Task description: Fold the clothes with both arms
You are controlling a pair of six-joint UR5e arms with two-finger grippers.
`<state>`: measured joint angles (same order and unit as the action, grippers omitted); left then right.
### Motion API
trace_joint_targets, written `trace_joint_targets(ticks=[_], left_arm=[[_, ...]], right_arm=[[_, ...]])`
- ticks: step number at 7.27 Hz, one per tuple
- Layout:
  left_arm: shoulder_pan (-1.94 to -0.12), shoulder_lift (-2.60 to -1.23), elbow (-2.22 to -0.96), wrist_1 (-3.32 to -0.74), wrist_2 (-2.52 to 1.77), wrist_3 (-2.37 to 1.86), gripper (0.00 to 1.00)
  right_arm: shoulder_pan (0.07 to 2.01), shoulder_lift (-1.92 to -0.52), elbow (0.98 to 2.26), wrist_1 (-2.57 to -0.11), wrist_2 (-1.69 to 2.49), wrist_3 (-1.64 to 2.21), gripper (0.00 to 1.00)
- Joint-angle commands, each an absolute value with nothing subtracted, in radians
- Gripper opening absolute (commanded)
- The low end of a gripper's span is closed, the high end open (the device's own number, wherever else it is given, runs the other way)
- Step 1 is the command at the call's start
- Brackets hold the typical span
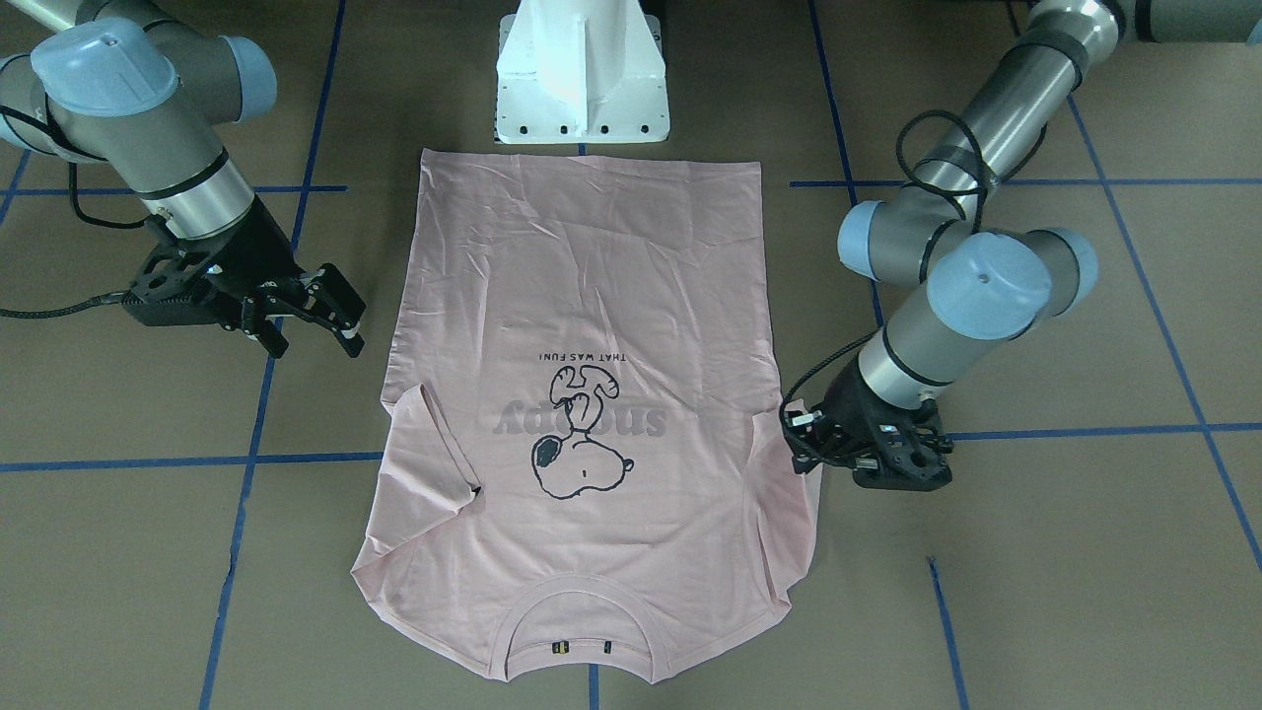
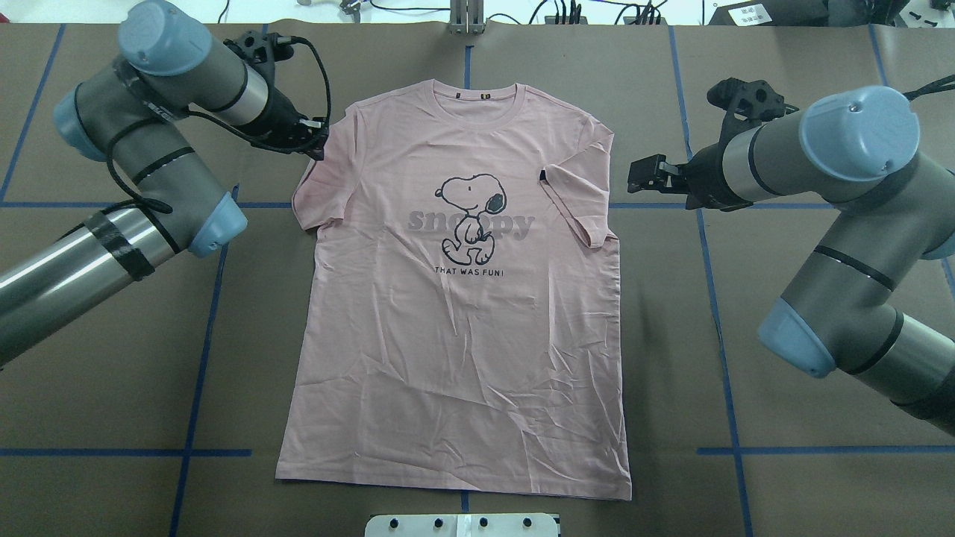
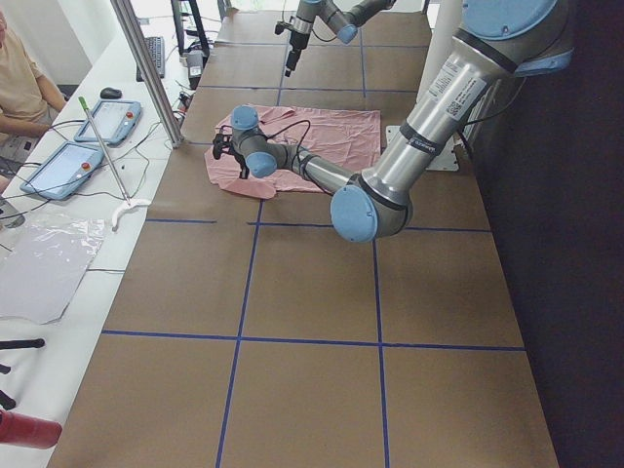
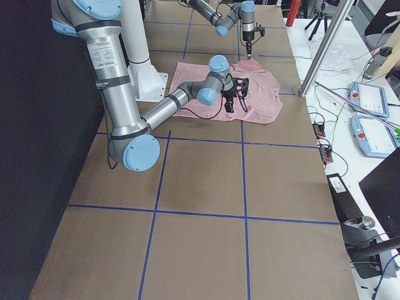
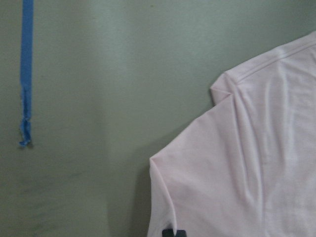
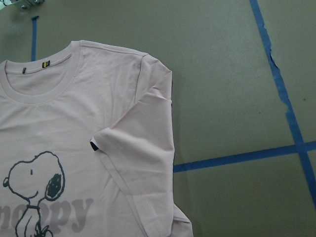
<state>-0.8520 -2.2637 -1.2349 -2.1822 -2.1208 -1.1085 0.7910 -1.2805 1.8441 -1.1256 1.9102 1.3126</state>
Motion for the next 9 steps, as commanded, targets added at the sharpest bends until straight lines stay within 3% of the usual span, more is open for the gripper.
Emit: trace_joint_targets(ticks=[1, 4, 5, 6, 8, 9], left_arm=[[-0.812, -2.427, -1.032, -2.206, -2.039, -1.161, 0.0], [-0.802, -2.473, -0.913, -2.324, -1.973, -1.163, 0.0], [-0.789, -2.467, -0.919, -2.345, -1.973, -1.166, 0.73], [-0.787, -2.456, -0.972, -2.348, -1.974, -1.213, 0.84], [-0.735, -2.264, -1.346, -2.342, -1.982, -1.372, 0.85], [-0.72, -2.182, -1.49, -2.332, -1.983, -1.399, 0.91]], right_arm=[[0.79, -1.281, 1.845, -1.103, 1.908, 1.322, 1.0], [0.773, -1.275, 1.844, -1.101, 1.908, 1.322, 1.0], [0.773, -1.275, 1.845, -1.101, 1.907, 1.322, 1.0], [0.766, -1.275, 1.845, -1.101, 1.907, 1.324, 1.0], [0.692, -1.267, 1.865, -1.109, 1.879, 1.455, 1.0], [0.633, -1.316, 1.929, -1.117, 1.858, 1.53, 1.0]])
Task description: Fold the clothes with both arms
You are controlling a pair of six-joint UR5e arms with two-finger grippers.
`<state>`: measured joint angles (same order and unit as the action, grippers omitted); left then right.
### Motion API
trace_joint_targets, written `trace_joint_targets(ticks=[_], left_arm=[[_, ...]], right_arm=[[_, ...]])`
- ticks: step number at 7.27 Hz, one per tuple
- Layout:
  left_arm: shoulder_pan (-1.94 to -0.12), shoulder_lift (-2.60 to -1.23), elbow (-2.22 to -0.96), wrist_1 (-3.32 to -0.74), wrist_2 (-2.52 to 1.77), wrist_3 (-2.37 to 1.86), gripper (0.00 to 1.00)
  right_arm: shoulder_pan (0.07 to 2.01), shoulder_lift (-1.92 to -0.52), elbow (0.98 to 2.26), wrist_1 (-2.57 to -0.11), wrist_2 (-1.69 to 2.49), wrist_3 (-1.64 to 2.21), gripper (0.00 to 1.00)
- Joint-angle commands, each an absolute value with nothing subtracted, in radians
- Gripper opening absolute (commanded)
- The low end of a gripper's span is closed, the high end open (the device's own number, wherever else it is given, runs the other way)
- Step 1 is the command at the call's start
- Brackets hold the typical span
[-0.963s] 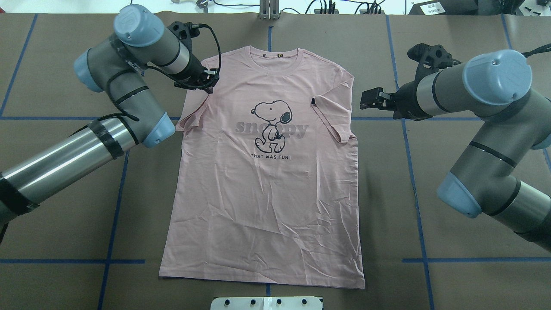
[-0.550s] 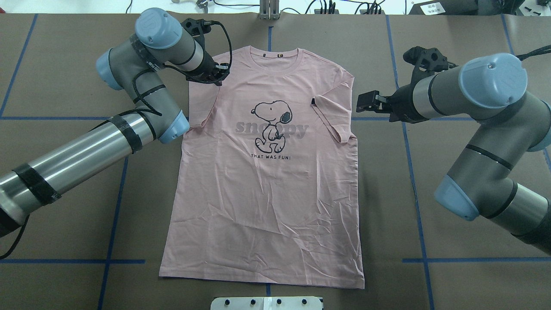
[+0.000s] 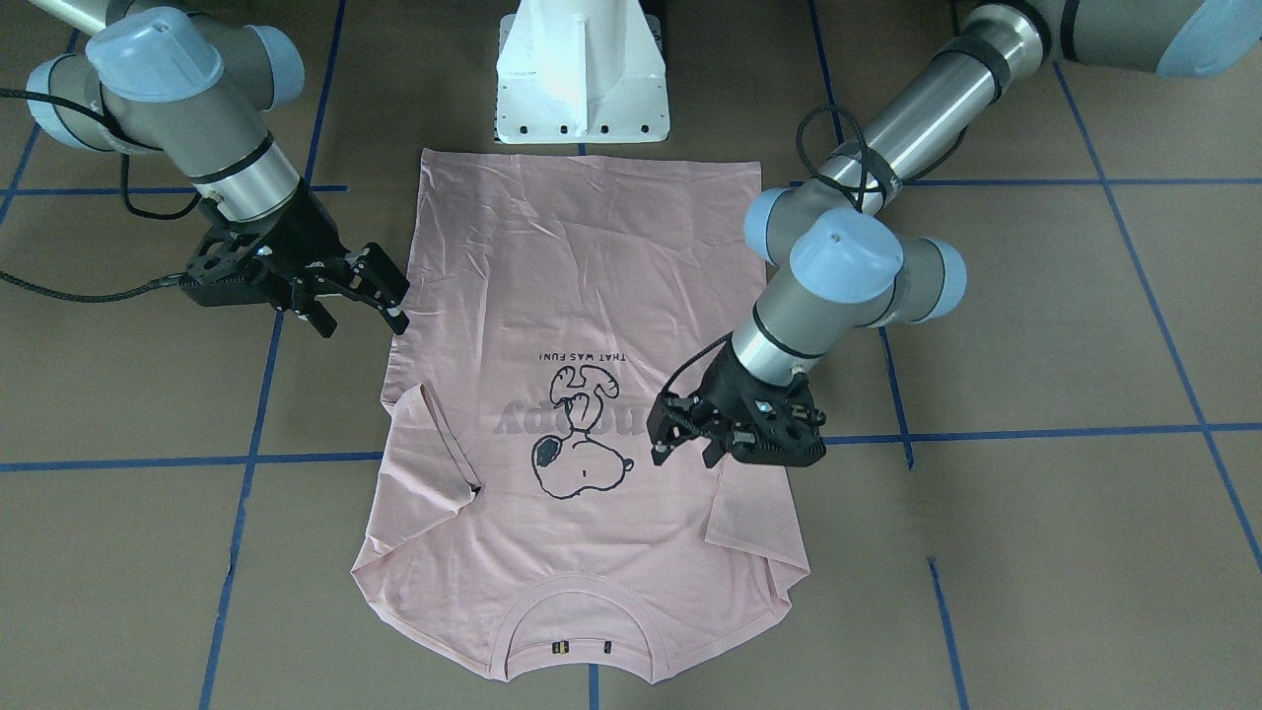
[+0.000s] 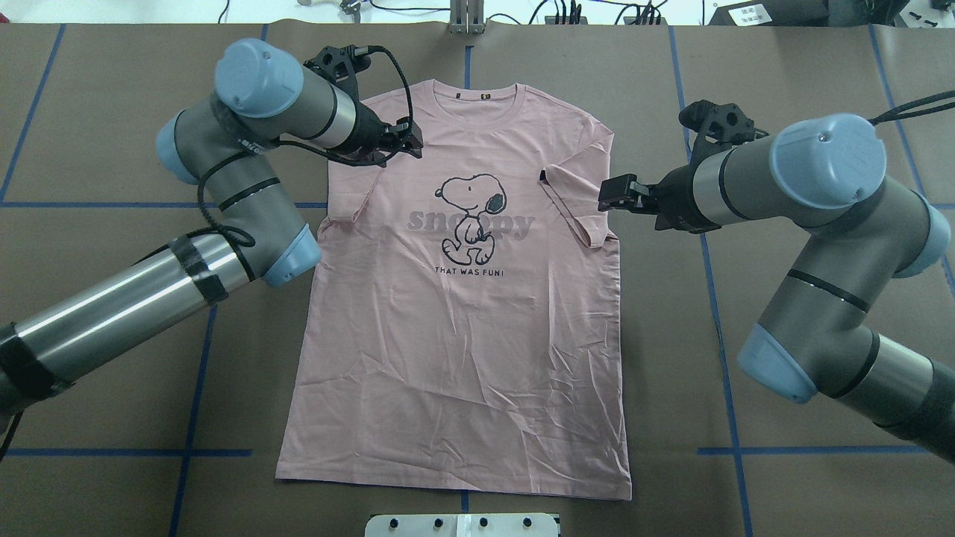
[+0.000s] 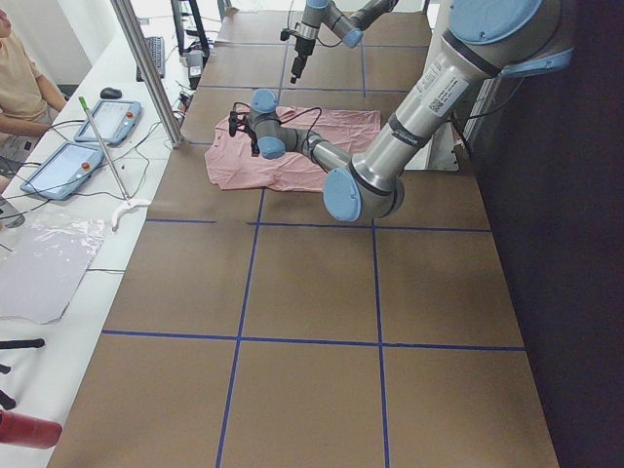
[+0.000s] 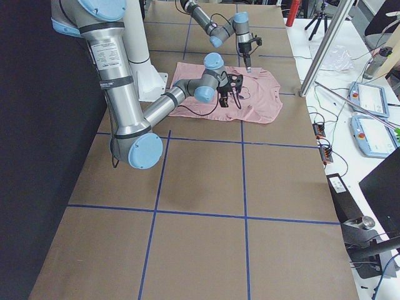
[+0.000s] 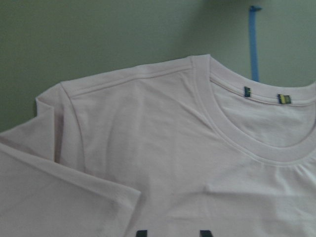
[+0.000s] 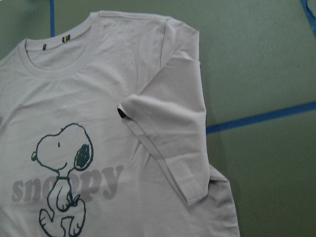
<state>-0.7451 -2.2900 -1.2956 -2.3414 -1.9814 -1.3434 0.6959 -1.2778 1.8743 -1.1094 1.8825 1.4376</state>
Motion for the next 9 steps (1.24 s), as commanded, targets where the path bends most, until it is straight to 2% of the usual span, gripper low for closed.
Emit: trace_joint_targets(ticks=[1, 2, 4, 5, 7, 8, 9], left_arm=[[-0.704, -2.142, -1.549, -2.33, -2.059, -1.457, 0.91], [-0.704, -2.134, -1.54, -2.332, -2.119, -1.495, 0.91], [-0.709, -2.089, -1.555, -2.335, -2.102, -1.5, 0.89], [-0.71, -2.085, -1.574, -2.354, -2.108, -1.485, 0.77], [-0.712, -2.069, -1.586, -2.391, -2.102, -1.48, 0.92], [-0.709, -2.007, -1.662, -2.388, -2.082, -1.584, 1.0], [-0.709, -1.984, -1.68, -2.387, -2.071, -1.603, 1.0]], right_arm=[[0.548, -1.395, 2.007, -1.117, 1.829, 1.605, 1.0], [0.384, -1.478, 2.093, -1.118, 1.683, 1.694, 0.97], [0.119, -1.549, 2.14, -1.126, 1.417, 1.834, 0.97], [0.032, -1.554, 2.138, -1.162, 1.332, 1.924, 0.97], [-0.044, -1.552, 2.146, -1.236, 1.266, 2.052, 0.97], [-0.07, -1.554, 2.141, -1.261, 1.264, 2.147, 0.96], [-0.08, -1.546, 2.141, -1.311, 1.262, 2.205, 0.87]])
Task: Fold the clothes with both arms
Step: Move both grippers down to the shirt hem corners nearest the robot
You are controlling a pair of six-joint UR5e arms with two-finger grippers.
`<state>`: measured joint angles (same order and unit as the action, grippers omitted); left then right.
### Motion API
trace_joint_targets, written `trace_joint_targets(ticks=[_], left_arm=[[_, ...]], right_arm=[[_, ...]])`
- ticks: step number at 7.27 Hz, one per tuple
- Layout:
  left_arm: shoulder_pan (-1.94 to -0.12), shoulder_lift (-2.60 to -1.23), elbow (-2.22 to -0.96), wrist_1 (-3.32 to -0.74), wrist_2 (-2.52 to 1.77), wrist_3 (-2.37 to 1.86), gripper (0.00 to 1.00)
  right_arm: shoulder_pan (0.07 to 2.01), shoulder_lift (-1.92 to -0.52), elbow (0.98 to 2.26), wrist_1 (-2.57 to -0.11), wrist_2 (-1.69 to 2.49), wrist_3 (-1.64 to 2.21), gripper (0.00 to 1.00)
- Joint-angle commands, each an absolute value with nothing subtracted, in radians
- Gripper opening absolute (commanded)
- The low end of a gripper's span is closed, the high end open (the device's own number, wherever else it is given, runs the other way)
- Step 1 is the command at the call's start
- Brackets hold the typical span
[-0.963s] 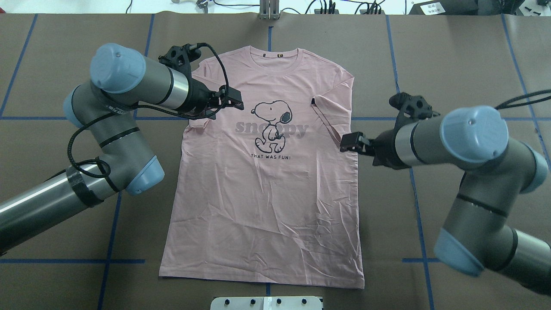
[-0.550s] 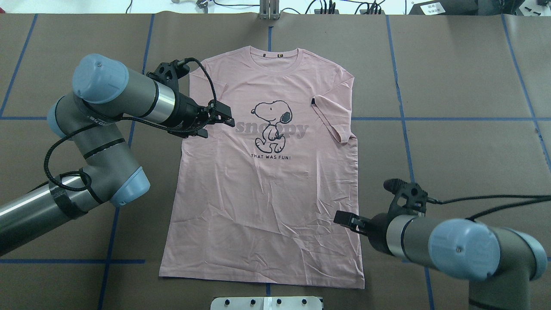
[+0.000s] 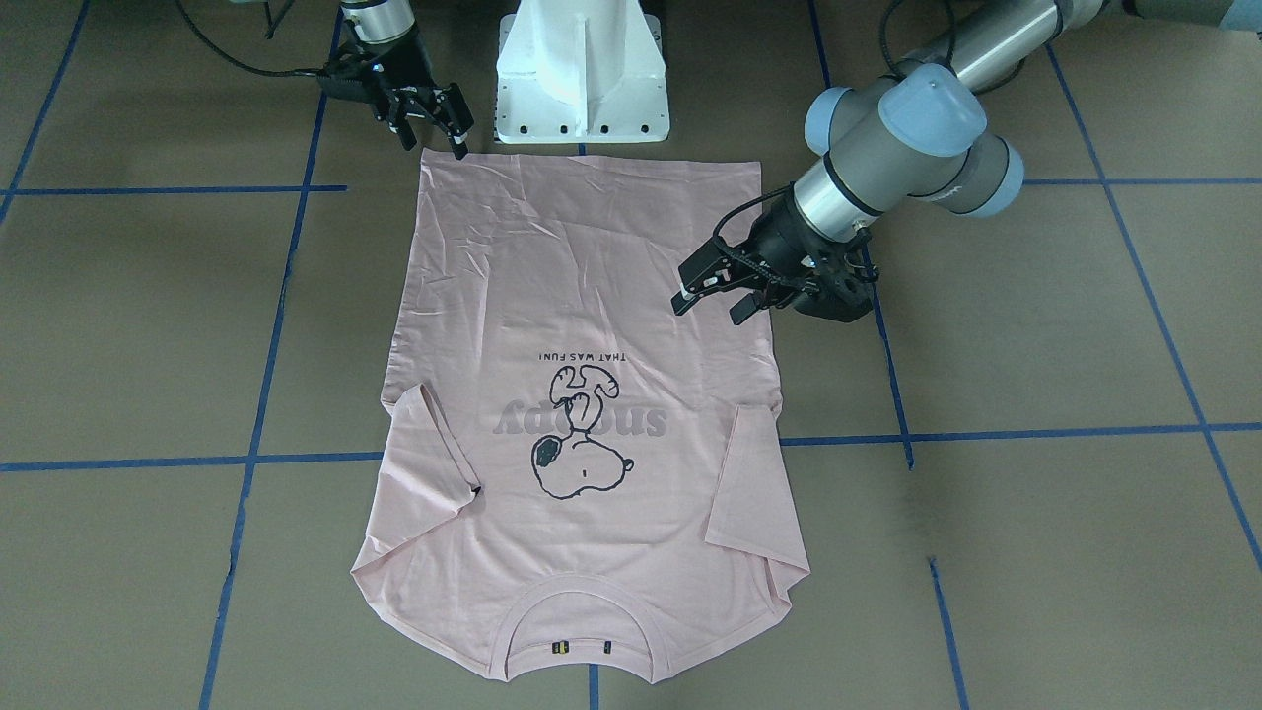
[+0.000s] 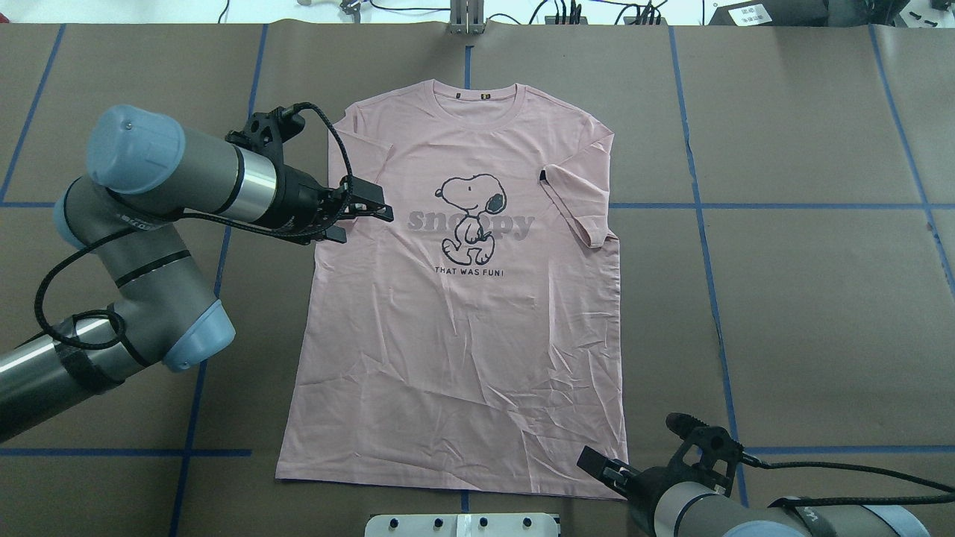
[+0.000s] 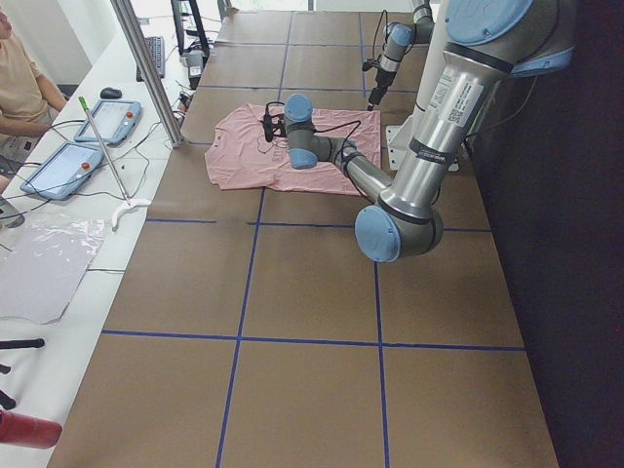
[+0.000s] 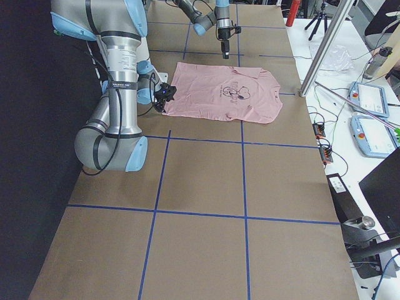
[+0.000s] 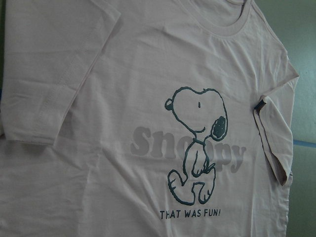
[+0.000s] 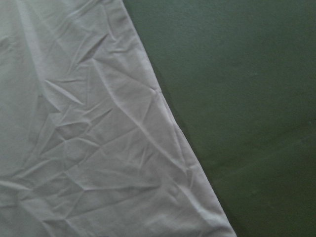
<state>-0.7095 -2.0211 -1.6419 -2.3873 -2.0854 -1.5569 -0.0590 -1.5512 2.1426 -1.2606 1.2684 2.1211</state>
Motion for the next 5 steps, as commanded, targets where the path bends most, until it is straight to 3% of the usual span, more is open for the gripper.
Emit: trace_joint_targets(ticks=[1, 5], left_arm=[[-0.709, -1.979, -1.68, -2.382, -2.021, -1.605, 1.0], [-0.707, -1.979, -1.678, -2.379, -2.017, -1.611, 1.0]], right_arm=[[-0.087, -1.54, 2.123, -1.324, 1.264, 2.212, 0.81], [-0.083, -1.543, 2.114, -1.331, 1.269, 2.212, 0.62]])
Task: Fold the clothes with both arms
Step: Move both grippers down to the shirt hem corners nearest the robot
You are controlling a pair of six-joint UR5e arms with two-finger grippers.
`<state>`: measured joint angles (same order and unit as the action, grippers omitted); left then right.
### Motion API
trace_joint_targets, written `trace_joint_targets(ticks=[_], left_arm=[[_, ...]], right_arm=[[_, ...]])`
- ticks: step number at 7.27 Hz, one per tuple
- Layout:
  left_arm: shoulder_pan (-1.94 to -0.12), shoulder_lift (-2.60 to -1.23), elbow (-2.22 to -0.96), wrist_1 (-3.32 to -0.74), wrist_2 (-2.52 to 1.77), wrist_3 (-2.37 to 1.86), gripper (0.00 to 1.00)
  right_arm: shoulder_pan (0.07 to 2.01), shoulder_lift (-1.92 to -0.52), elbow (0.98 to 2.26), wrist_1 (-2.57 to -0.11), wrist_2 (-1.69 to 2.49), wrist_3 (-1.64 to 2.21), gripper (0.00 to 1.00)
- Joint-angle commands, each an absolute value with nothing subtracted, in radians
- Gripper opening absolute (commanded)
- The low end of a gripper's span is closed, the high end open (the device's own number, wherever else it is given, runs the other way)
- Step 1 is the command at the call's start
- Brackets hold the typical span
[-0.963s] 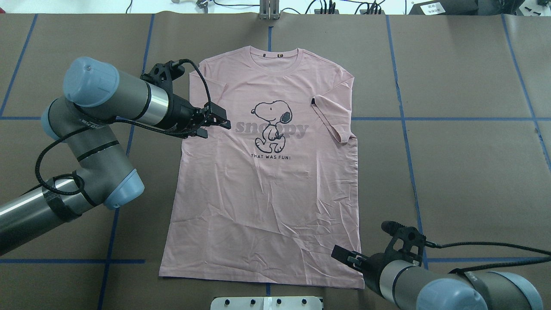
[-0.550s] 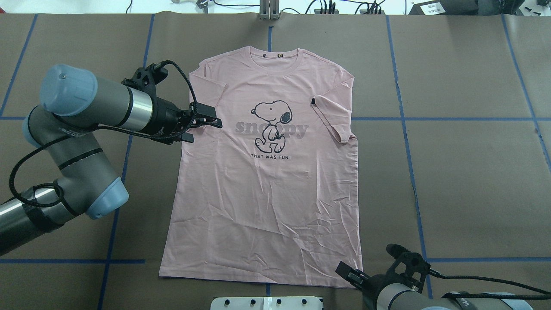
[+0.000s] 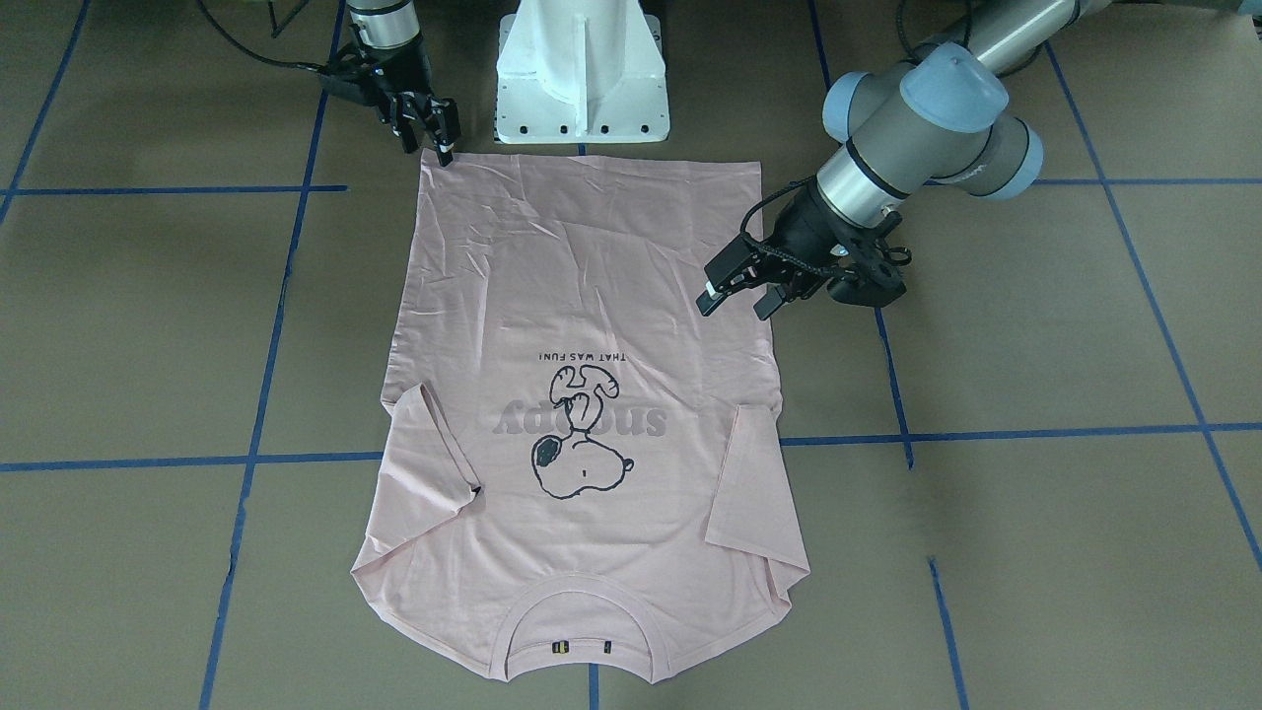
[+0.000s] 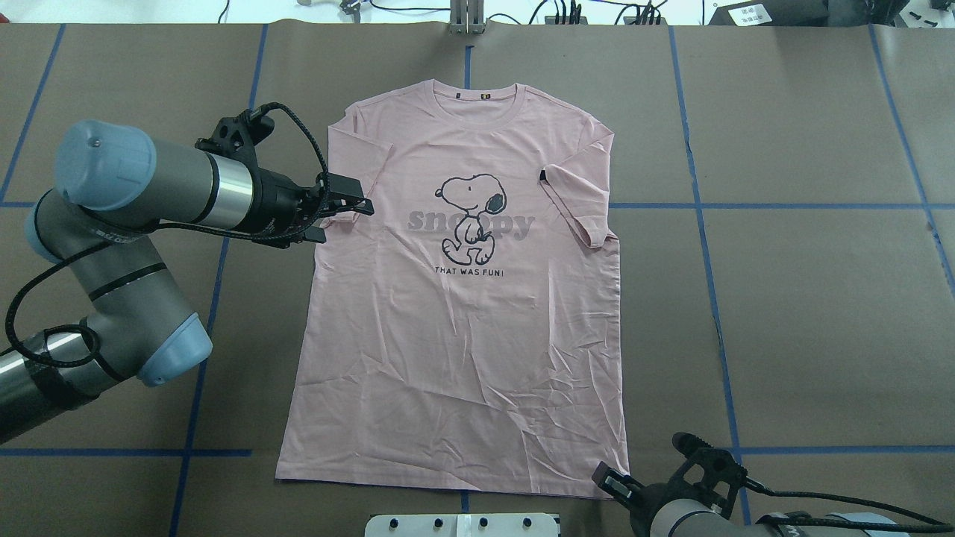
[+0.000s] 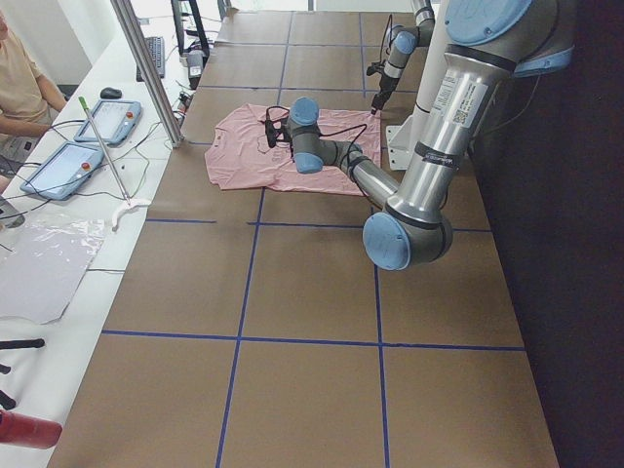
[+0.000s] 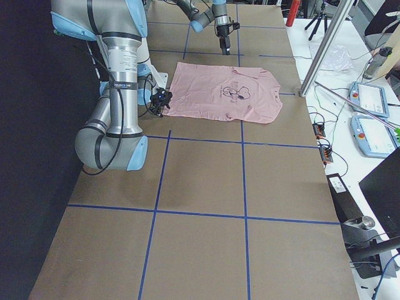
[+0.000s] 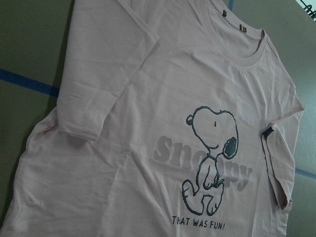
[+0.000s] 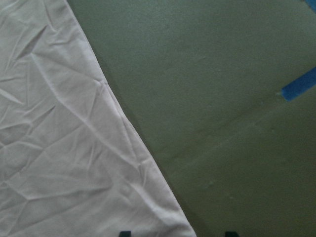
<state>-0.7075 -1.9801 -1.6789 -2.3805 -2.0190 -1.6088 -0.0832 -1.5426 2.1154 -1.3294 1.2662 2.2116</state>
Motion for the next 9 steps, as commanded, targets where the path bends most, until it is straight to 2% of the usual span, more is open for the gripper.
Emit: trace_joint_targets(ticks=[1, 2, 6, 7, 8, 9], left_arm=[[-0.707, -1.979, -1.678, -2.379, -2.019, -1.611, 1.0], [-0.709, -1.98, -1.68, -2.379, -2.02, -1.611, 1.0], [-0.707, -1.968, -1.689, -2.379, -2.01, -1.681, 1.0], [-0.677, -1.921, -1.748, -2.353, -1.976, -1.693, 1.0], [-0.582, -1.837, -1.882, -2.262, -1.917, -1.719, 1.0], [-0.463, -1.789, -1.963, -2.153, -1.776, -1.751, 1.0]], right_arm=[[-0.083, -1.543, 2.114, -1.331, 1.27, 2.214, 0.27], [-0.083, -1.543, 2.114, -1.331, 1.272, 2.214, 0.0], [-0.078, -1.539, 2.129, -1.331, 1.273, 2.212, 0.0], [-0.074, -1.542, 2.155, -1.331, 1.275, 2.21, 0.0], [-0.071, -1.542, 2.155, -1.331, 1.275, 2.206, 0.0], [-0.061, -1.542, 2.157, -1.331, 1.276, 2.204, 0.0]])
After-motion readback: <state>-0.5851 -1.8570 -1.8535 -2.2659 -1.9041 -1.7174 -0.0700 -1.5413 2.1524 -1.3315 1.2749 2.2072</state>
